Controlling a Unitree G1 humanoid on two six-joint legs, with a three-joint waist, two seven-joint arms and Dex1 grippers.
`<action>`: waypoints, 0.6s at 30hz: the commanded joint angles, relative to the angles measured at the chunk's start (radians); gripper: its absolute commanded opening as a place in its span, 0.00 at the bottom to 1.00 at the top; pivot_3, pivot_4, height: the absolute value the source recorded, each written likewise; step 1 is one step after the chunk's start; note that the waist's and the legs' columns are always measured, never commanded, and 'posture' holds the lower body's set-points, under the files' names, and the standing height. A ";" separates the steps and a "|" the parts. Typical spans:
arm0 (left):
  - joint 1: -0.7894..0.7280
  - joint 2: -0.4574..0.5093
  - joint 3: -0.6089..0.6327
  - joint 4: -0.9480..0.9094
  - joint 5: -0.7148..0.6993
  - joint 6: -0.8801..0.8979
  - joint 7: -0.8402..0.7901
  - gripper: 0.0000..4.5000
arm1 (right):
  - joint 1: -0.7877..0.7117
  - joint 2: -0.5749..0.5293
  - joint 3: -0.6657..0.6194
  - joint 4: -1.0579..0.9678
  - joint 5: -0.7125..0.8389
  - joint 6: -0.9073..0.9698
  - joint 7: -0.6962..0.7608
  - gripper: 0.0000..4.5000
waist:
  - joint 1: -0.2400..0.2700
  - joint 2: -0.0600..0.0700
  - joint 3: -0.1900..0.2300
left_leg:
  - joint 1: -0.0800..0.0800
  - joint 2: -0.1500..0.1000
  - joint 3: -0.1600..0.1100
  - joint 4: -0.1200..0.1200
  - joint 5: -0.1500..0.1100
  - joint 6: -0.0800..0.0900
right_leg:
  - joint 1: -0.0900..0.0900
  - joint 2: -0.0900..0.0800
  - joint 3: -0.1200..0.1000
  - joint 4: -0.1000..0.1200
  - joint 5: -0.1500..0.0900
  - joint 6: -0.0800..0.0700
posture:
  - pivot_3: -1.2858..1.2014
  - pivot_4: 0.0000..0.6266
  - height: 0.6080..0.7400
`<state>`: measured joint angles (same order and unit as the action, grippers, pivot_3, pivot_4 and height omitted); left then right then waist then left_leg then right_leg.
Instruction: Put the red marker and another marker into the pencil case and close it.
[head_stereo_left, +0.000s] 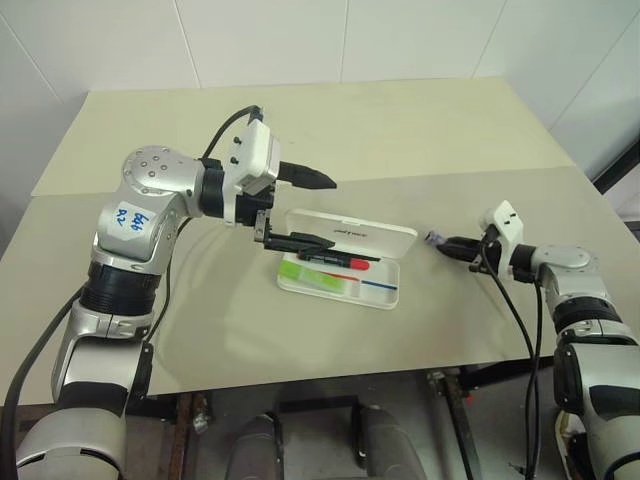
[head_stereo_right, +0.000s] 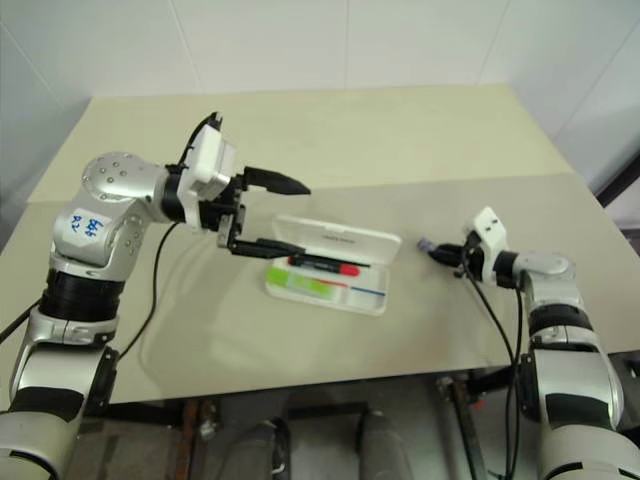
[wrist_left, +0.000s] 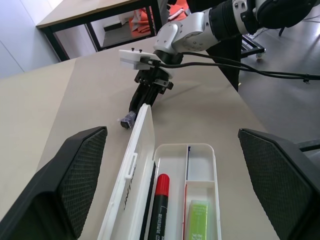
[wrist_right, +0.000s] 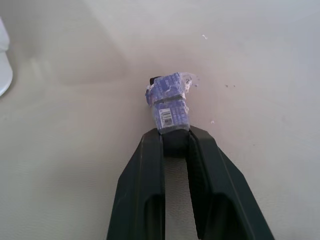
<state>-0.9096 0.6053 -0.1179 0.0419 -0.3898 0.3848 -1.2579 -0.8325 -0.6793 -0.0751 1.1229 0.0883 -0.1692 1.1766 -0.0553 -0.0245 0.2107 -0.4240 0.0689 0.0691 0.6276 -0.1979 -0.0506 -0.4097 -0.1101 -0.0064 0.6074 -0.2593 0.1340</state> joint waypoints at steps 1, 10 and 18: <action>0.033 0.018 0.029 -0.045 -0.024 0.000 -0.007 1.00 | 0.082 -0.084 -0.039 -0.108 0.041 0.017 0.064 0.07 | 0.011 0.000 0.000 | 0.000 0.000 0.000 -0.001 0.000 0.000 | 0.000 0.000 0.000 0.000 -0.001 0.000 | 0.52 0.24 1.00; 0.095 0.029 0.038 -0.073 -0.055 -0.009 -0.038 1.00 | 0.507 -0.198 -0.171 -0.789 0.242 0.291 0.086 0.07 | 0.031 0.000 0.000 | -0.001 -0.001 0.000 0.000 -0.003 0.000 | 0.000 0.000 0.000 -0.001 -0.003 0.001 | 0.52 0.24 1.00; 0.148 0.042 0.040 -0.052 -0.049 -0.069 -0.088 1.00 | 0.756 -0.140 -0.210 -1.415 0.441 0.582 -0.087 0.07 | 0.025 0.000 0.000 | 0.002 -0.001 -0.001 0.001 -0.003 0.000 | 0.000 0.000 0.001 -0.001 -0.009 -0.011 | 0.52 0.24 1.00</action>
<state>-0.7658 0.6362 -0.0973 0.0059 -0.4274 0.3403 -1.3333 -0.0830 -0.8341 -0.2643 -0.1810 0.4716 0.3677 1.1351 -0.0303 -0.0246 0.2110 -0.4224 0.0682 0.0681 0.6291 -0.2008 -0.0504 -0.4094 -0.1101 -0.0055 0.6054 -0.2705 0.1165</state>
